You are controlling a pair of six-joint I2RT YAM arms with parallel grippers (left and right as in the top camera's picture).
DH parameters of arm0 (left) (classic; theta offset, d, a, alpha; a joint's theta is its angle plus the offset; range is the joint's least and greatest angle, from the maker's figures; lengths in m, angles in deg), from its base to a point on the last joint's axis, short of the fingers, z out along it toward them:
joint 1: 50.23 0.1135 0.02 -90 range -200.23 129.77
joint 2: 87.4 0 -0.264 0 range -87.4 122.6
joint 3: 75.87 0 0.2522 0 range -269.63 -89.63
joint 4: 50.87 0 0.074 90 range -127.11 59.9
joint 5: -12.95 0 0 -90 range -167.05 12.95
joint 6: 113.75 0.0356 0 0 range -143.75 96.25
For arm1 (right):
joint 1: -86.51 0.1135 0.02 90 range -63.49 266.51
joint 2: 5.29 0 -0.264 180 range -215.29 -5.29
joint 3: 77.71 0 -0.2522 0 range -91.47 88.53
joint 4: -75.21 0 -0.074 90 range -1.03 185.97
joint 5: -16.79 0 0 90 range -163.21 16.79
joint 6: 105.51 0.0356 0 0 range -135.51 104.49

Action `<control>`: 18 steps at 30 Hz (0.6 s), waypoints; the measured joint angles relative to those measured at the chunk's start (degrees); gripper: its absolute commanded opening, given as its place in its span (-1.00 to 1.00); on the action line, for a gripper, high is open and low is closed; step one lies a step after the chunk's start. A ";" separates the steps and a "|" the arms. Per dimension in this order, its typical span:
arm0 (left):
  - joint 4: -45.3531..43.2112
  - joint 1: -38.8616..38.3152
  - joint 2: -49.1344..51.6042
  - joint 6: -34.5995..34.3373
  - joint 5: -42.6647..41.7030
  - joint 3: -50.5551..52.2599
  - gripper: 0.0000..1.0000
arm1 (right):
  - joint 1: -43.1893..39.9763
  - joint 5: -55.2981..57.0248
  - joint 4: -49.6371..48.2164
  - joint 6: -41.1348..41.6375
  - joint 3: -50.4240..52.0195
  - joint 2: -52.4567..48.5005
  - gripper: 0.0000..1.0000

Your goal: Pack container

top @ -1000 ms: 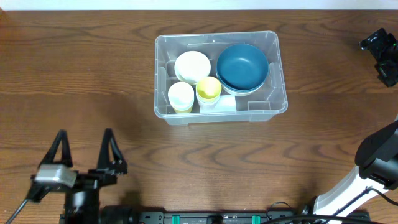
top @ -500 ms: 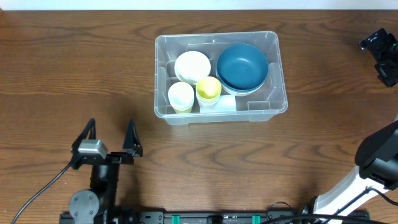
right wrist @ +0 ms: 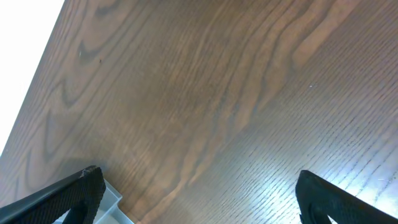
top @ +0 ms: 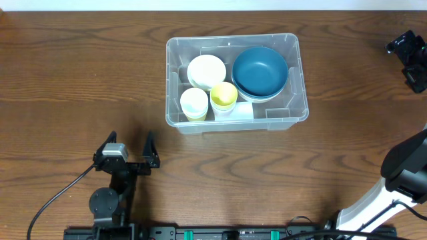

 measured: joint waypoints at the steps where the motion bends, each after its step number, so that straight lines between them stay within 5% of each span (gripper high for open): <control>1: 0.87 0.00 0.00 0.13 0.00 0.28 0.96 | 0.00 0.00 0.00 0.00 0.00 0.00 0.98; 18: 2.78 0.00 -0.04 5.81 1.31 -0.13 0.96 | 0.00 0.00 0.00 0.00 0.00 0.00 0.98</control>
